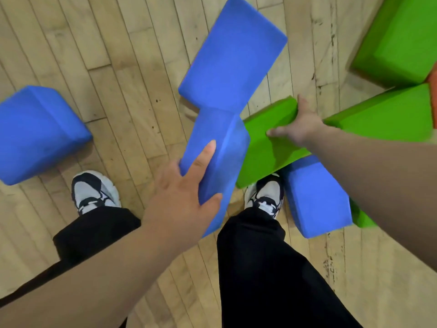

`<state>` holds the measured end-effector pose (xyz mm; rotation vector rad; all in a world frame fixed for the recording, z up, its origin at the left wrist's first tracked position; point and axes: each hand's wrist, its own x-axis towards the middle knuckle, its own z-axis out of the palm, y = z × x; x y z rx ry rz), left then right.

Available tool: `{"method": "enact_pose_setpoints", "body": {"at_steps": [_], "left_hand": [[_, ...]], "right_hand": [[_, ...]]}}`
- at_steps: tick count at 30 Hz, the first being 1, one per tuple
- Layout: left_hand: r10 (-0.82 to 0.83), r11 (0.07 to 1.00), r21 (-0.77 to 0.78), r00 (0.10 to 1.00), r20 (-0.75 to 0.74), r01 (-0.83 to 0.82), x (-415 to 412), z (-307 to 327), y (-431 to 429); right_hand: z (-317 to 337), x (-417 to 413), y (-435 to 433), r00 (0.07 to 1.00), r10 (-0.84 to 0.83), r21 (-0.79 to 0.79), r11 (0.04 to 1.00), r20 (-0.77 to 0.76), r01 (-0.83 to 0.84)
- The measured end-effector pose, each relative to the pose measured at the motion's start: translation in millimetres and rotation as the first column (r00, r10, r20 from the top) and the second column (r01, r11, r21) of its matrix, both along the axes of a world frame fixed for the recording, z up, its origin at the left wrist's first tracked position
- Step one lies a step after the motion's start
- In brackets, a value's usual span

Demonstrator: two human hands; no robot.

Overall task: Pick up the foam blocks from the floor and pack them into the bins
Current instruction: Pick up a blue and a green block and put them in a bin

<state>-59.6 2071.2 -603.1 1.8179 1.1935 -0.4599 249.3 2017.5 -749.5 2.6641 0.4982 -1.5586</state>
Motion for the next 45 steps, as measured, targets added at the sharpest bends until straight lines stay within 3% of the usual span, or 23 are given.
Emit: {"method": "enact_pose_setpoints", "body": {"at_steps": [3,7,11,14,18,24,28,31,35,45], "left_hand": [[0.033,0.998,0.062,0.999,0.003,-0.033,-3,-3,-1],[0.026,0.994,0.105,0.998,-0.059,-0.020,1,-2,9],[0.080,0.997,-0.001,0.979,-0.185,-0.082,-8,30,16],[-0.066,0.998,-0.011,0.974,-0.216,0.065,-6,92,11],[-0.272,0.958,0.020,0.924,-0.269,0.287,0,202,6],[-0.531,0.795,0.172,0.805,-0.266,0.581,2,377,38],[-0.635,0.697,0.264,0.745,-0.207,0.667,-1,476,56],[-0.757,0.551,0.327,0.625,-0.193,0.768,-6,538,55],[-0.913,0.245,0.366,0.340,-0.224,0.898,-13,593,29],[-0.976,-0.212,0.414,-0.172,-0.132,0.885,-56,637,-154]], "right_hand": [[6,8,-8,0.998,0.032,0.039,0.999,-0.056,-0.030],[47,-9,-26,0.990,-0.078,0.126,0.988,-0.120,0.094],[128,-61,-46,0.992,-0.117,0.203,0.972,-0.037,0.122],[212,-105,-59,0.989,0.039,0.158,0.985,0.143,-0.062],[328,-142,-64,0.932,0.243,0.071,0.960,0.270,-0.271],[497,-163,-82,0.939,0.038,0.219,0.969,0.343,-0.119],[600,-201,-107,0.924,-0.135,0.313,0.950,0.357,0.017],[658,-249,-122,0.916,-0.171,0.319,0.946,0.363,0.051],[704,-311,-154,0.885,-0.334,0.362,0.908,0.325,0.210],[763,-471,-317,0.615,-0.667,0.347,0.745,0.420,0.570]]}}
